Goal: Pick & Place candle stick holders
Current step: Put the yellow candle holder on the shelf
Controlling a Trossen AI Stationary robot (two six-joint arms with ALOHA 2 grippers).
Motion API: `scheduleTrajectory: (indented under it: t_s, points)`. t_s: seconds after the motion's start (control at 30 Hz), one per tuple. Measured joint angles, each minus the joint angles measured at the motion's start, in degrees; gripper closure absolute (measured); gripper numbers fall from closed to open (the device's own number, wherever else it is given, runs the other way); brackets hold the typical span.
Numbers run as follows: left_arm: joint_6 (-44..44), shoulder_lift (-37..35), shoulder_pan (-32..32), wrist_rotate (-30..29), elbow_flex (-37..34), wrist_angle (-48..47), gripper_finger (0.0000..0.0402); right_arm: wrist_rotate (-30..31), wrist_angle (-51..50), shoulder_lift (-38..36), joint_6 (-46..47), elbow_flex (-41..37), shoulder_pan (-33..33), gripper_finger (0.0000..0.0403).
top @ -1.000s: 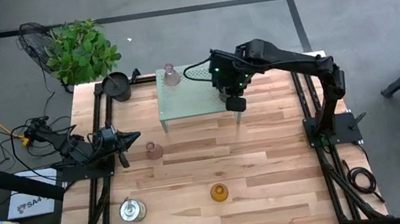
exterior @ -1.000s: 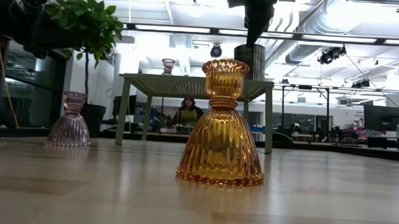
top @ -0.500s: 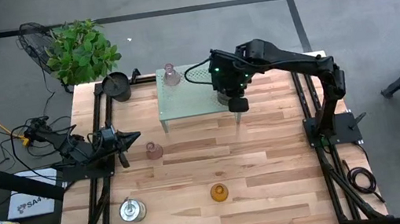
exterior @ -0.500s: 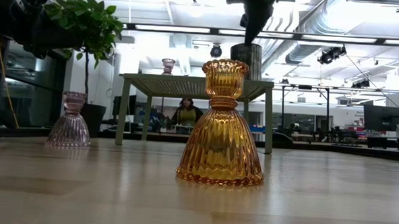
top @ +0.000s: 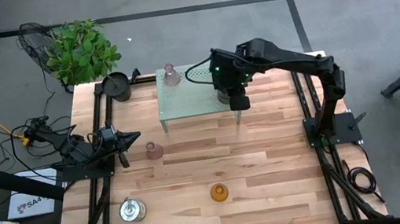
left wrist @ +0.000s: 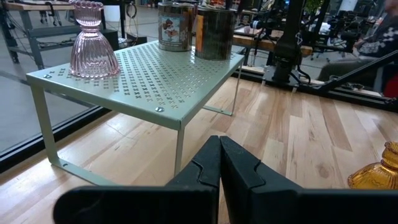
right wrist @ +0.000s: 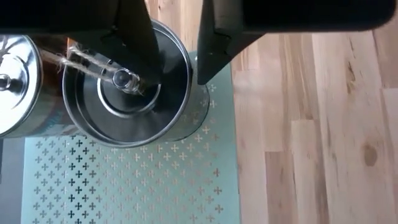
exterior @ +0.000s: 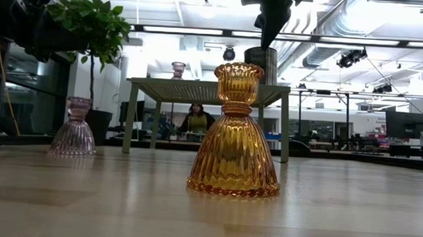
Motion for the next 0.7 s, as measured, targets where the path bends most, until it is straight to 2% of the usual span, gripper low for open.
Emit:
scheduleTrajectory:
  t_s: [0.3,0.7]
  points:
    - [0.0,0.0,0.0,0.0,0.0,0.0,0.0401,0.3,0.0,-0.9,0.3,0.2,0.0,0.0243]
    - [0.0,0.0,0.0,0.0,0.0,-0.3,0.0401,-0.8,0.8,-10.9,4.4,0.2,1.1,0.0237]
